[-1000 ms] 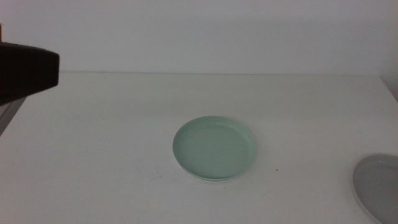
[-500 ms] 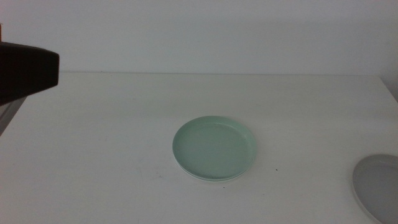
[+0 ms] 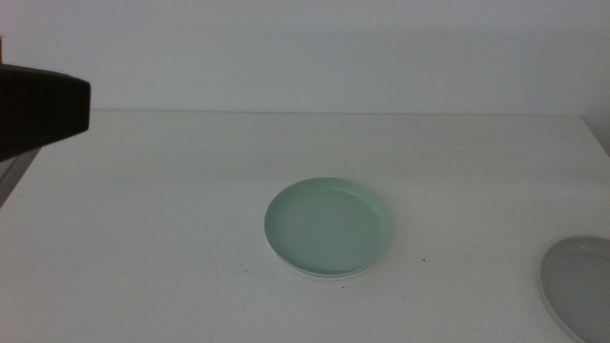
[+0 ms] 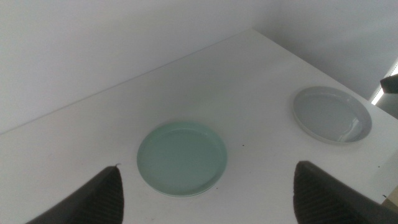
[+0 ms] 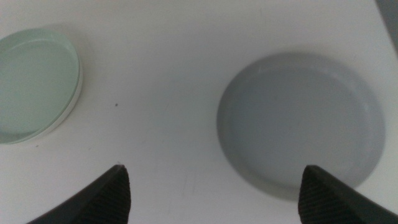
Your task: Stack the three bowls on top of each other.
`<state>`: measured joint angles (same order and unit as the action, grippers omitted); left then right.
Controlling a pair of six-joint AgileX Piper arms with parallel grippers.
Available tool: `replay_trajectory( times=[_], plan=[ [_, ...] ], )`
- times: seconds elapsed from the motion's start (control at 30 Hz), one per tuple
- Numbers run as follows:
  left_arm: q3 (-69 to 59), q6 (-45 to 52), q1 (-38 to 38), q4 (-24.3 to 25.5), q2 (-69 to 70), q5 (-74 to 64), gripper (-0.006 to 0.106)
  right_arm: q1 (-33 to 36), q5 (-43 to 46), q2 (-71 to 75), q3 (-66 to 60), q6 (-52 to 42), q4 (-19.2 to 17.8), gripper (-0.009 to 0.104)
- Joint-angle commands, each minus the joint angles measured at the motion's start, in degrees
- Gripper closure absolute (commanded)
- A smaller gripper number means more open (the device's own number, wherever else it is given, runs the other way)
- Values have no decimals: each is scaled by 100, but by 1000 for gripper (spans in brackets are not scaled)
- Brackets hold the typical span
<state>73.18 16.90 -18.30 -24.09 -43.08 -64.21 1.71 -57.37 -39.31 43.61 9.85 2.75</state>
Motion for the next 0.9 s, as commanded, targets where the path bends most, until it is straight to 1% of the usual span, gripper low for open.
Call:
replay_trajectory(
  times=[0.0,0.07,0.17,0.3,0.37,0.43,0.5,0.53,0.6,0.67,0.73,0.77,0.8,0.87],
  plan=[
    [-17,-35,8,-35,36,72,7,20,-140,-39,55,228,115,3],
    [-17,-35,8,-25,36,72,7,20,-197,-146,67,416,171,3],
    [-17,-35,8,-2,36,72,7,8,-336,-521,168,510,116,3],
    [-17,-35,8,-2,36,72,7,-4,-483,-1224,563,550,-154,3],
    [-17,-35,8,-2,36,72,7,-4,-424,-1569,771,550,-238,3],
    [-17,-35,8,-2,36,72,7,-17,-280,-1940,965,576,-447,3],
    [-17,-35,8,-2,36,72,7,-150,-268,-2319,1144,624,-594,3],
    [-17,-35,8,-2,36,72,7,-284,-278,-2509,1263,574,-605,4],
    [-17,-35,8,-2,36,72,7,-632,-289,-2827,1537,395,-503,4],
    [-17,-35,8,-2,36,72,7,-1034,-289,-3100,1794,162,-275,4],
    [-17,-35,8,-2,36,72,7,-1531,-303,-3363,2047,-227,92,4],
    [-17,-35,8,-2,36,72,7,-1721,-303,-3452,2115,-308,186,4],
    [-17,-35,8,-2,36,72,7,-1949,-254,-3561,2154,-357,229,4],
    [-17,-35,8,-2,36,72,7,-2310,3,-3782,2159,-394,197,4]
  ],
)
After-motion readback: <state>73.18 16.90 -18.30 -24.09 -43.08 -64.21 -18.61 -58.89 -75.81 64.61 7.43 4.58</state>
